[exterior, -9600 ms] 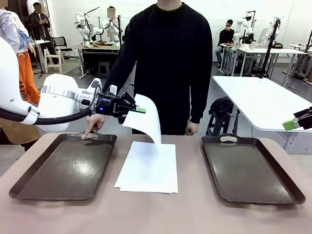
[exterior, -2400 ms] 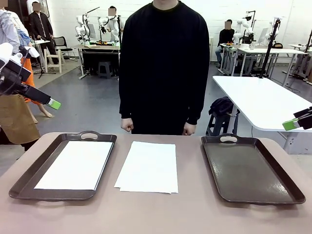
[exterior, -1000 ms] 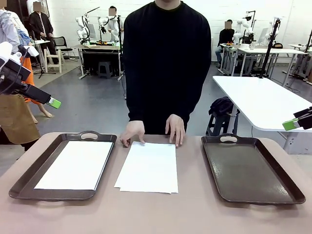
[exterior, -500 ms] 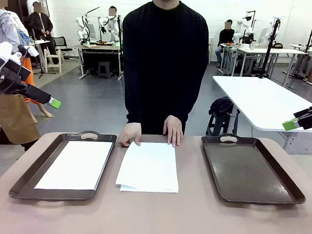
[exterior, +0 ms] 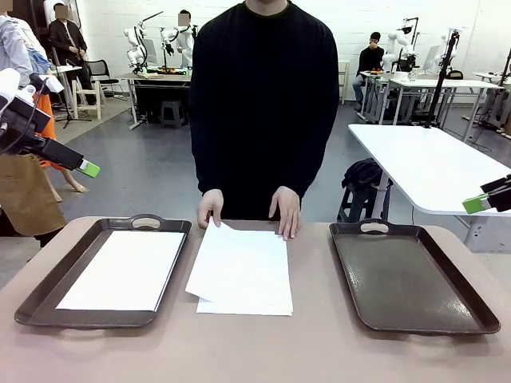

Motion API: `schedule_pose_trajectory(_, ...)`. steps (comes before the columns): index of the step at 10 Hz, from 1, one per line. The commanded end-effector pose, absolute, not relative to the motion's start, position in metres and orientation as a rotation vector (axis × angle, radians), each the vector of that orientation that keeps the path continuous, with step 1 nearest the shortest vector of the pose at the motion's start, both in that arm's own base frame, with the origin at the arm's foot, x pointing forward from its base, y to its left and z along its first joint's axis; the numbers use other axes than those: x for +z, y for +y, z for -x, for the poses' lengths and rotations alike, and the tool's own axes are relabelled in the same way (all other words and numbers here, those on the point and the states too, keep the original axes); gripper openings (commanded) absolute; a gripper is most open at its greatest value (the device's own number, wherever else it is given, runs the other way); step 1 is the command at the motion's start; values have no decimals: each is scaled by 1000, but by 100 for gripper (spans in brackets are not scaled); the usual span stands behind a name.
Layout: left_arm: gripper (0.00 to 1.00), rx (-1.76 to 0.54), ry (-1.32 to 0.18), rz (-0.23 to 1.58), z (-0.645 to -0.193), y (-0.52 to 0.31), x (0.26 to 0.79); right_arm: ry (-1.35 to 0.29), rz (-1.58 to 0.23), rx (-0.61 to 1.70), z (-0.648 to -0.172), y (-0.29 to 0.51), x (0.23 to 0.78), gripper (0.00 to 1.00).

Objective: Sort the A4 documents.
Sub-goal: Receive the A4 Paper.

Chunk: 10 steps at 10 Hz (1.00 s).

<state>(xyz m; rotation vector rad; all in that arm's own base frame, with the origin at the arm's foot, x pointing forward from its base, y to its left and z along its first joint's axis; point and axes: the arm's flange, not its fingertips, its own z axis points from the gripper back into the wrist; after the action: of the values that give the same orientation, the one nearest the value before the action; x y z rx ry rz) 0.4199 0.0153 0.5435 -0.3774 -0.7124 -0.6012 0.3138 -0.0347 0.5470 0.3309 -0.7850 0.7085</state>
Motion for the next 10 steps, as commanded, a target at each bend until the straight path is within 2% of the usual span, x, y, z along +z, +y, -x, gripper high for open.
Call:
schedule_pose_trajectory(1, 100, -616, -716, 374, -420, 15, 543, -784, -339, 713, -315, -34, 546, 100)
schedule_pose_trajectory(10, 100, -616, -716, 374, -420, 15, 543, -784, -339, 713, -315, -34, 546, 100)
